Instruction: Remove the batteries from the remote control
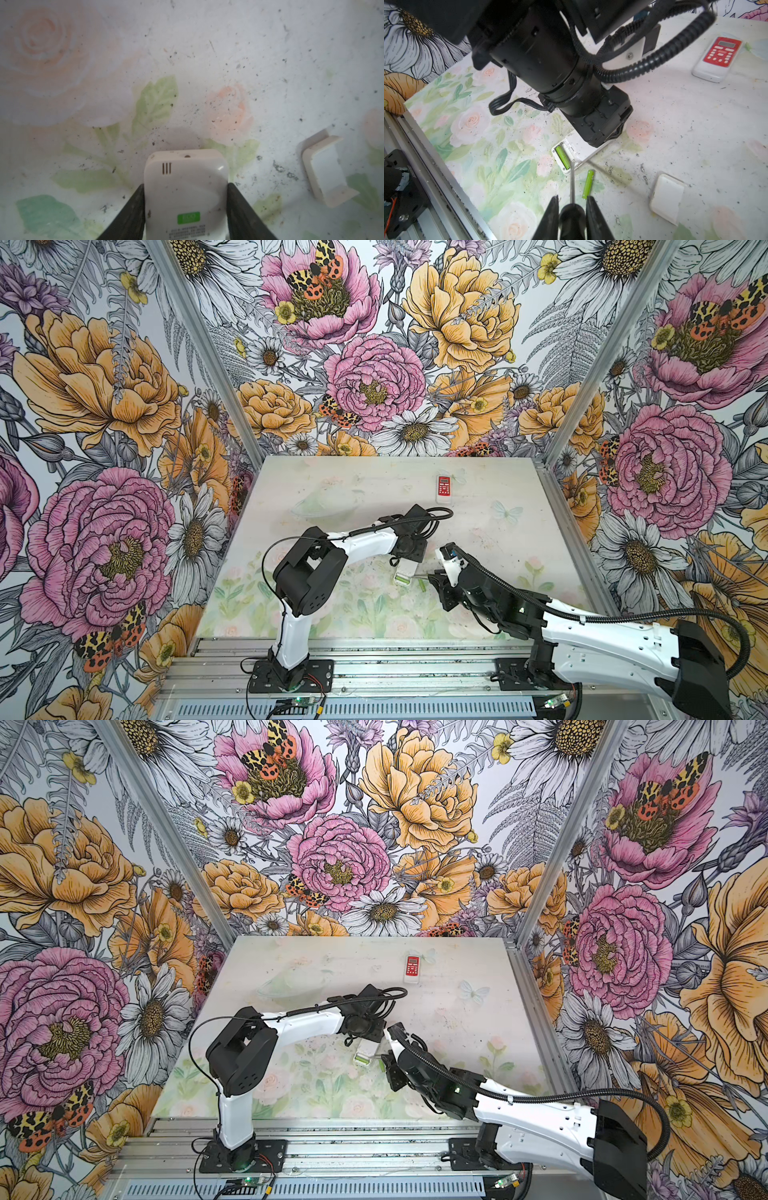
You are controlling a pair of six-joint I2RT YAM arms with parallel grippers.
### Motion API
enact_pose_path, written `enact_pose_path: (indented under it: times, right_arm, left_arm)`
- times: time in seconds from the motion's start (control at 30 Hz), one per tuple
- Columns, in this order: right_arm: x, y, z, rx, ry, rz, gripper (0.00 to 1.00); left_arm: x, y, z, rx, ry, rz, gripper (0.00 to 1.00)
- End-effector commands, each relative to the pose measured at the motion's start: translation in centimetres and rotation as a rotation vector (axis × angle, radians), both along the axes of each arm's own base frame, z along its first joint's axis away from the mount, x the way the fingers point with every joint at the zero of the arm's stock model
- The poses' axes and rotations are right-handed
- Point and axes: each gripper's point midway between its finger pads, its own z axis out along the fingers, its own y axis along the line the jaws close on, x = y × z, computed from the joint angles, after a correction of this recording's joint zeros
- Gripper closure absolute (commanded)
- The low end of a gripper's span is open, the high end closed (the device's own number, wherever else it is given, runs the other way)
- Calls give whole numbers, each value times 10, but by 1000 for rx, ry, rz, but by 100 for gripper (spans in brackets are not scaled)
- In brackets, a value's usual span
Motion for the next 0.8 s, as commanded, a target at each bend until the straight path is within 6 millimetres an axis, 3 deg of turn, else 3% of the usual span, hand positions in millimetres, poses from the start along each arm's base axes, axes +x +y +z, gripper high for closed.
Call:
enact_pose_path:
  times: [0.0, 0.5, 0.77]
  right_arm:
    - [4, 7, 10, -2, -15, 23, 100]
    - [5, 27, 6, 71, -4, 57, 100]
    - [6, 25, -4, 37, 11, 51, 100]
  left_arm:
    - [7, 8, 1, 56, -39, 10, 100]
    - [3, 2, 0, 32, -25, 11, 100]
    - [1, 1, 0, 29, -24, 6, 100]
